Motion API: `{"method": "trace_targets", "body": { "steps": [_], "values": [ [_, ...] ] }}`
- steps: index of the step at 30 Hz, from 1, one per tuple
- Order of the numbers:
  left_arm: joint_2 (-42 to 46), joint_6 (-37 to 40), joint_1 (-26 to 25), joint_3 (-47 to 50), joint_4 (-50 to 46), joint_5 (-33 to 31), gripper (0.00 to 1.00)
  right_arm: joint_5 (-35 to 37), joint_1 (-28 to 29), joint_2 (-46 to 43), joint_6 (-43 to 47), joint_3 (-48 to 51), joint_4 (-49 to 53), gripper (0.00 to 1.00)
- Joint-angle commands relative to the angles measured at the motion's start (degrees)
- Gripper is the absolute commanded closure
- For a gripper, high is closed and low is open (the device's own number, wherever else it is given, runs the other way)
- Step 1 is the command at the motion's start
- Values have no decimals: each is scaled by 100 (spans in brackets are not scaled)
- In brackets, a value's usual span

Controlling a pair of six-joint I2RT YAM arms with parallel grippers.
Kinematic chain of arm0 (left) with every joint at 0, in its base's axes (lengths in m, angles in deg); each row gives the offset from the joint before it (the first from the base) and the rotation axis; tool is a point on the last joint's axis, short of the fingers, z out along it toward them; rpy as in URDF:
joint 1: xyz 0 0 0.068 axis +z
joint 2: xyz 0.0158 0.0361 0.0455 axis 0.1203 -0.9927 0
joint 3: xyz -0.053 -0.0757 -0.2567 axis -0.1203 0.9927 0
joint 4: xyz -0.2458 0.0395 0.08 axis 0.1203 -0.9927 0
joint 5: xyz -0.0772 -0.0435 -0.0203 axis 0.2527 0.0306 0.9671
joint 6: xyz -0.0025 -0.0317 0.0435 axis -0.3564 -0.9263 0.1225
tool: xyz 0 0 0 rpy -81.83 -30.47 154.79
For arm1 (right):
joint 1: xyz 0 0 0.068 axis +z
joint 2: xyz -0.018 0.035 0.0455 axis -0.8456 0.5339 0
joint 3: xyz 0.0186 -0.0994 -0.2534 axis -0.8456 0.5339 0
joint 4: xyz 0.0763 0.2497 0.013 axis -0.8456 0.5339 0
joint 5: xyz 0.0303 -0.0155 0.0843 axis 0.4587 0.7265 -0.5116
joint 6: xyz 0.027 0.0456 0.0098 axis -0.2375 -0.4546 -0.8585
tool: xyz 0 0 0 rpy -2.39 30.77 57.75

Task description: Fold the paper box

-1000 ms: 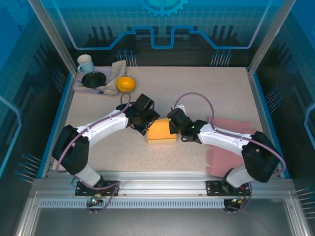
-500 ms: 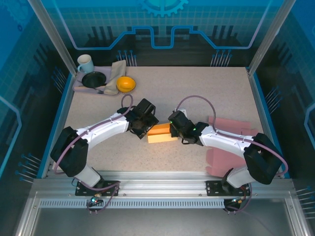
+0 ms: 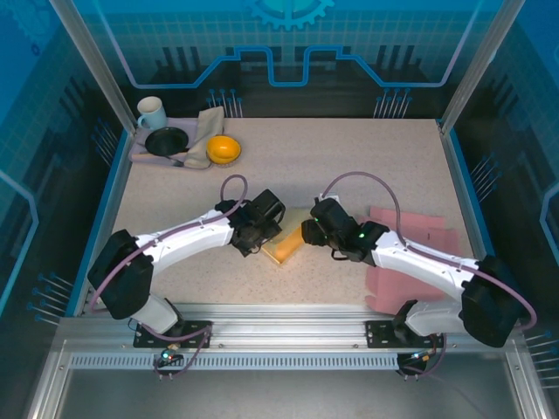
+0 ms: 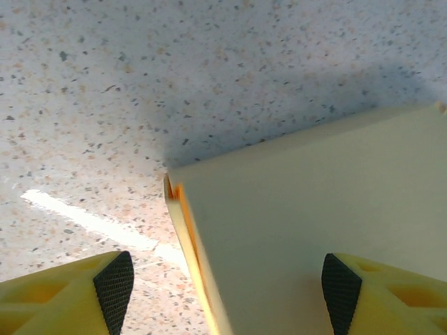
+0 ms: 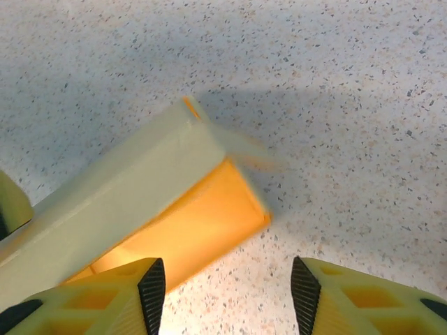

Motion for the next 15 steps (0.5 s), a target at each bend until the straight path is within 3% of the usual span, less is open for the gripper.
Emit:
{"method": "trace_targets", "body": {
  "steps": [1, 9, 15],
  "values": [
    [-91, -28, -61, 173, -242, -286, 25, -205, 95, -342, 134, 130, 636, 46],
    [-378, 0, -86, 113, -209, -354, 25, -214, 7, -753, 484, -36, 1098, 42],
    [-507, 50, -91, 46, -233, -392, 25, -623, -446, -107, 875, -764, 831, 41]
  ]
}}
